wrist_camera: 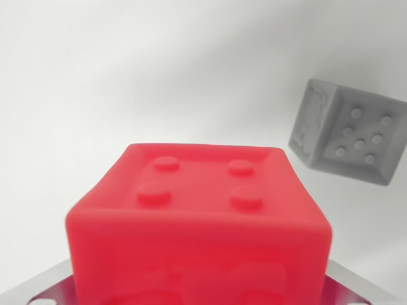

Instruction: Destack cube

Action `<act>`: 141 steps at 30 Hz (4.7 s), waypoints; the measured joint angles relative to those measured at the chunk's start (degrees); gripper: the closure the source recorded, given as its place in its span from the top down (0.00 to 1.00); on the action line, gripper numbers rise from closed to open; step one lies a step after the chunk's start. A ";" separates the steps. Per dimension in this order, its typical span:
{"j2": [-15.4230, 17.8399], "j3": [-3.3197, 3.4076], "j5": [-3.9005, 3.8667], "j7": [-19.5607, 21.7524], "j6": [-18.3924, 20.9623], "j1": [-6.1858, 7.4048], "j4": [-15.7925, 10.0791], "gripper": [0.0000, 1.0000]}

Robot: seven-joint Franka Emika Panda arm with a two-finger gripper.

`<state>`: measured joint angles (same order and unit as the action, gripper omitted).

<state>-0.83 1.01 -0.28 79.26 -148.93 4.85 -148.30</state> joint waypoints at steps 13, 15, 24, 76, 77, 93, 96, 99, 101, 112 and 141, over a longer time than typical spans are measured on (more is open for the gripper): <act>-2.29 -1.40 0.01 -0.53 -0.11 1.55 2.16 0.00; -2.56 -1.57 0.01 -0.59 -0.11 1.74 2.45 0.00; -4.12 -2.55 0.00 -0.89 -0.11 2.69 4.05 0.00; -14.05 -6.00 -1.80 -3.41 1.04 8.69 15.44 0.00; -14.26 -6.03 -1.83 -3.47 1.09 8.82 15.70 0.00; -17.36 -6.43 -2.42 -4.64 2.12 10.81 19.76 0.00; -17.84 -6.49 -2.52 -4.86 2.31 11.10 20.39 0.00; -18.52 -6.48 -2.61 -4.89 2.06 11.33 20.74 0.00; -19.42 -6.43 -2.72 -4.89 1.37 11.39 20.75 0.00; -23.81 -5.79 -3.34 -4.72 -2.48 11.80 21.13 0.00; -32.00 -4.13 -3.65 -4.49 -8.72 13.29 23.10 0.00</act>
<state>-32.82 -3.12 -3.93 74.76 -157.66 18.14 -125.21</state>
